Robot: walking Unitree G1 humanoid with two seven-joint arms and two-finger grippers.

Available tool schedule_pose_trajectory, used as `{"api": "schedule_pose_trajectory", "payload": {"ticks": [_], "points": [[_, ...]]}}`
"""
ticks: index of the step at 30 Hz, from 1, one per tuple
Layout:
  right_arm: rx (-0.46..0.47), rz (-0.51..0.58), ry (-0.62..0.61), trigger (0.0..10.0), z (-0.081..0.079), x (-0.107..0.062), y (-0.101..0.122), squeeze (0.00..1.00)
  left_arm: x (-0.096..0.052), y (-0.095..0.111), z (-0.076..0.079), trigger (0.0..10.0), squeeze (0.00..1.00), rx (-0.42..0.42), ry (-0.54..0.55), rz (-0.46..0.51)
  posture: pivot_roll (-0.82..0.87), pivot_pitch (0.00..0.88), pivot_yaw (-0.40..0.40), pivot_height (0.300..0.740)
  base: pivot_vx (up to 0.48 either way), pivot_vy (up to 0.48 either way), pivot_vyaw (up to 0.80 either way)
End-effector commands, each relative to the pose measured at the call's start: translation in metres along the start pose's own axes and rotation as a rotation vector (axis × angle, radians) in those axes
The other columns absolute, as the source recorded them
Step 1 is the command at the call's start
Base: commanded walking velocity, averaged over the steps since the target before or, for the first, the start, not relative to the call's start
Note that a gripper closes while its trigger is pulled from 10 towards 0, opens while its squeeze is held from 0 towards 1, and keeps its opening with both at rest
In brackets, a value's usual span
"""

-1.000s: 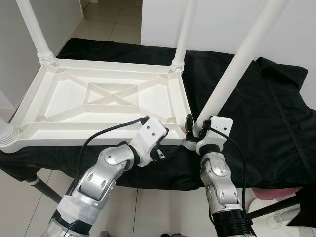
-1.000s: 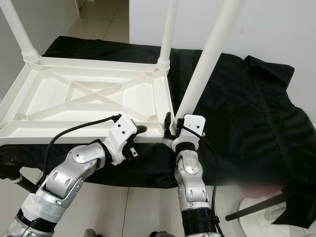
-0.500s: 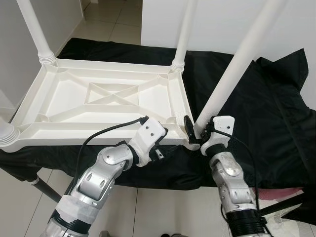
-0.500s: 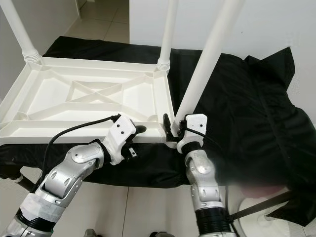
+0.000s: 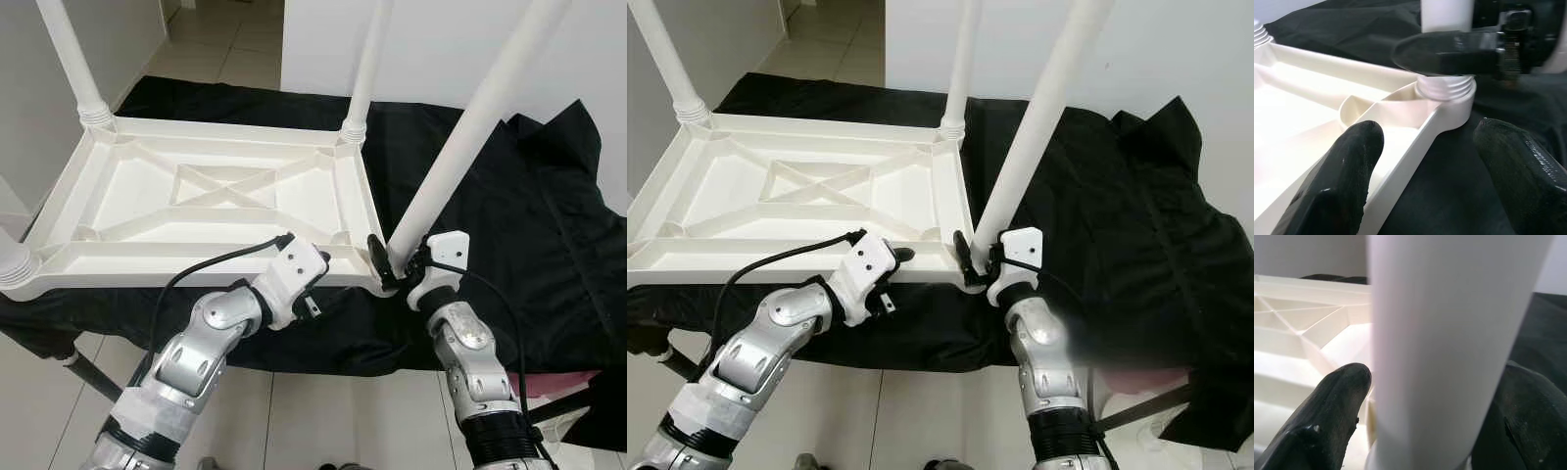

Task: Building children table

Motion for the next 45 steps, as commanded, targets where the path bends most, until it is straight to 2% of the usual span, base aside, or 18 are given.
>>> {"api": "schedule_pose_trajectory", "payload": {"ticks": [1, 5, 10, 14, 15, 17, 19, 25, 28, 31, 38, 39, 40, 41, 45], "points": [[-0.004, -0.014, 0.007, 10.0, -0.001, -0.003, -0.005, 0.0, -0.001, -0.003, -0.007, 10.0, 0.0, 0.01, 0.105, -0.008, 0.02, 0.085, -0.068, 0.74, 0.0, 0.0, 0.0], [-0.018, -0.013, 0.003, 10.0, -0.003, -0.002, -0.008, 0.0, -0.002, -0.001, -0.017, 10.0, 0.0, 0.021, 0.153, -0.003, 0.02, 0.079, -0.055, 0.74, 0.0, 0.0, 0.0], [-0.016, -0.005, -0.005, 10.0, -0.003, -0.001, -0.007, 0.0, -0.003, 0.006, -0.018, 10.0, 0.0, 0.045, 0.168, 0.035, 0.02, 0.076, -0.043, 0.74, 0.0, 0.0, 0.0], [-0.015, -0.012, 0.018, 10.0, -0.001, 0.0, -0.008, 0.0, -0.003, 0.005, -0.017, 10.0, 0.0, 0.016, 0.163, 0.049, 0.01, 0.075, -0.051, 0.74, 0.0, 0.0, 0.0], [0.004, -0.007, 0.032, 10.0, 0.001, 0.001, -0.006, 0.0, -0.003, 0.003, -0.015, 10.0, 0.0, -0.018, 0.142, 0.06, 0.01, 0.073, -0.055, 0.74, 0.0, 0.0, 0.0], [0.004, -0.007, 0.032, 10.0, 0.001, 0.001, -0.006, 0.0, -0.003, 0.003, -0.015, 10.0, 0.0, -0.018, 0.142, 0.06, 0.01, 0.073, -0.055, 0.74, 0.0, 0.0, 0.0], [-0.016, -0.005, 0.095, 10.0, 0.006, 0.001, -0.005, 0.0, -0.002, 0.003, -0.015, 10.0, 0.0, 0.019, 0.108, 0.089, 0.02, 0.071, -0.065, 0.74, 0.0, 0.0, 0.0], [-0.064, -0.009, 0.127, 10.0, 0.014, 0.007, -0.005, 0.0, -0.002, 0.006, -0.016, 10.0, 0.0, 0.015, 0.101, 0.114, 0.02, 0.07, -0.064, 0.74, 0.0, 0.0, 0.0], [-0.073, -0.006, 0.145, 10.0, 0.014, 0.009, -0.003, 0.0, -0.003, 0.006, -0.015, 10.0, 0.0, 0.028, 0.09, 0.111, 0.02, 0.069, -0.06, 0.74, 0.0, 0.0, 0.0], [-0.111, -0.014, 0.213, 10.0, 0.011, 0.017, -0.003, 0.0, -0.004, 0.003, -0.018, 10.0, 0.0, 0.022, 0.076, 0.074, 0.01, 0.072, -0.054, 0.74, 0.0, 0.0, 0.0], [-0.098, -0.034, 0.292, 10.0, 0.005, 0.023, -0.007, 0.0, -0.003, 0.003, -0.019, 10.0, 0.0, 0.039, 0.065, 0.065, 0.02, 0.073, -0.057, 0.74, 0.0, 0.0, 0.0], [-0.101, -0.04, 0.306, 5.7, 0.003, 0.023, -0.009, 0.0, -0.002, 0.003, -0.018, 10.0, 0.0, 0.042, 0.061, 0.062, 0.02, 0.073, -0.059, 0.74, 0.0, 0.0, 0.0], [-0.098, -0.046, 0.322, 3.6, 0.001, 0.023, -0.011, 0.0, -0.002, 0.002, -0.016, 10.0, 0.0, 0.045, 0.059, 0.055, 0.03, 0.074, -0.06, 0.74, 0.0, 0.0, 0.0], [-0.096, -0.049, 0.331, 0.0, 0.0, 0.023, -0.012, 0.0, -0.001, 0.001, -0.016, 10.0, 0.0, 0.047, 0.059, 0.049, 0.03, 0.074, -0.06, 0.74, 0.0, 0.0, 0.0], [-0.094, -0.062, 0.331, 0.0, 0.001, 0.022, -0.016, 0.0, 0.001, 0.0, -0.015, 10.0, 0.0, 0.077, 0.052, 0.038, 0.03, 0.073, -0.07, 0.74, 0.0, 0.0, 0.0]]}}
Point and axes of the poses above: a point about 5 cm out from each wrist's last joint towards the gripper, its own x axis pointing out of the wrist towards the gripper, its own y axis along the axis of the wrist's last joint, z = x × y, the point moved 1 cm from there along x, pointing out of the wrist towards the gripper, and after that the axes turned 2 degrees about -x, right-handed, at the moved point
